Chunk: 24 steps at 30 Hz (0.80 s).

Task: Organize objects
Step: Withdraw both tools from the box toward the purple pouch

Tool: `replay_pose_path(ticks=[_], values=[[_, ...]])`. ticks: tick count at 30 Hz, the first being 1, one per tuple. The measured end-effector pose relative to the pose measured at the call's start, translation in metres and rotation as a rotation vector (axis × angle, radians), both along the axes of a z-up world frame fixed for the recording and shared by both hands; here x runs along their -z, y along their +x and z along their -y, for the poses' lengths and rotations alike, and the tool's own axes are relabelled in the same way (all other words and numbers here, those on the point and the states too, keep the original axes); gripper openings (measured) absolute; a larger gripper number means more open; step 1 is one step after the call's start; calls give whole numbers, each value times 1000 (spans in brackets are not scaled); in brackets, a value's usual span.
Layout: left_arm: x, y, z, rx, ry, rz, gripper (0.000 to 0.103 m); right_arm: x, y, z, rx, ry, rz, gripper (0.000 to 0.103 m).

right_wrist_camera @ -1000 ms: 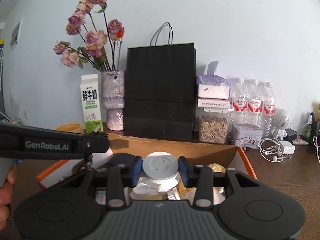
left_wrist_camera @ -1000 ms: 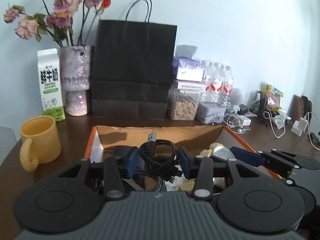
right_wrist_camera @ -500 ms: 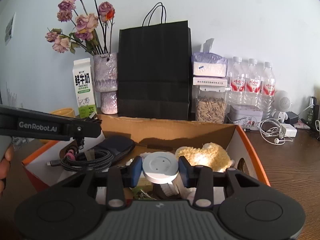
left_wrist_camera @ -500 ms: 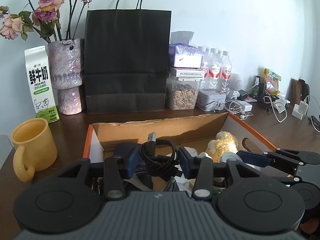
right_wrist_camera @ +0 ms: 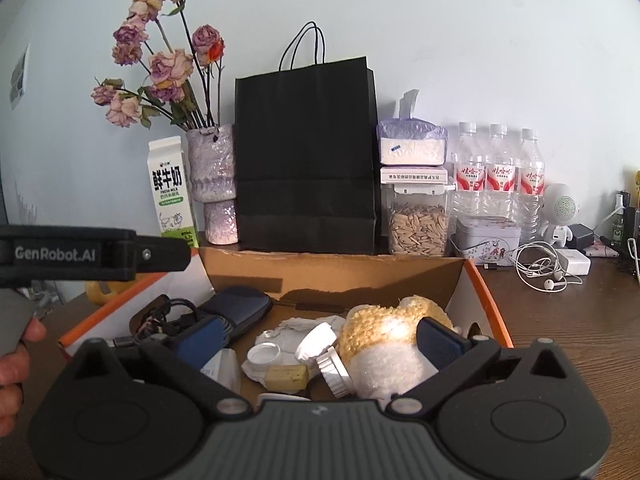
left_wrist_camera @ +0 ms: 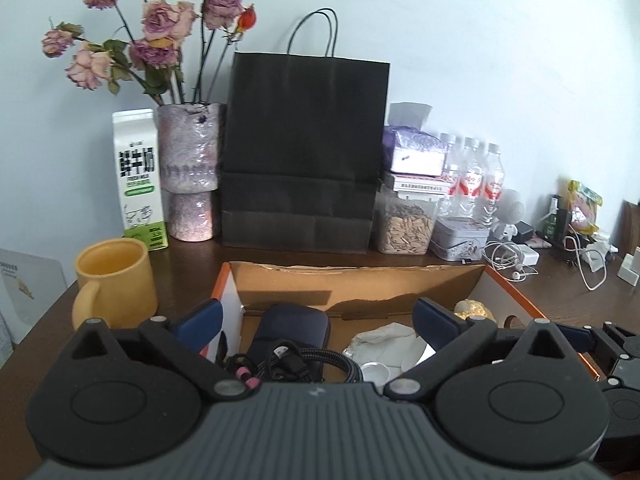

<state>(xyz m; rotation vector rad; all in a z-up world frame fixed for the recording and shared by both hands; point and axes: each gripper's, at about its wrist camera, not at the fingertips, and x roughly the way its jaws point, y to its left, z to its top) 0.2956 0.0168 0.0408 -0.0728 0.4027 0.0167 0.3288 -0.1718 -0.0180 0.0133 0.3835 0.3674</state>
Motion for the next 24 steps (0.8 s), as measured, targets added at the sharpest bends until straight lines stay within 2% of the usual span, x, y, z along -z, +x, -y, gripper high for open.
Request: replay_pose_path(ticks=[6,11,19,24], values=[[-9,-20,5,-55,19,11,103,-16,-13,7,-36,-18,36,103],[-11,-35,12,-96,25,8,103,-24,-23,16,-89,-76,55,103],[4,-63,33,-134,33,-22,103,-24,-49,46,-210,-178,76,103],[23,-74,48,-134,26,-69,103,-21,-62,69,-266,-186,62,103]])
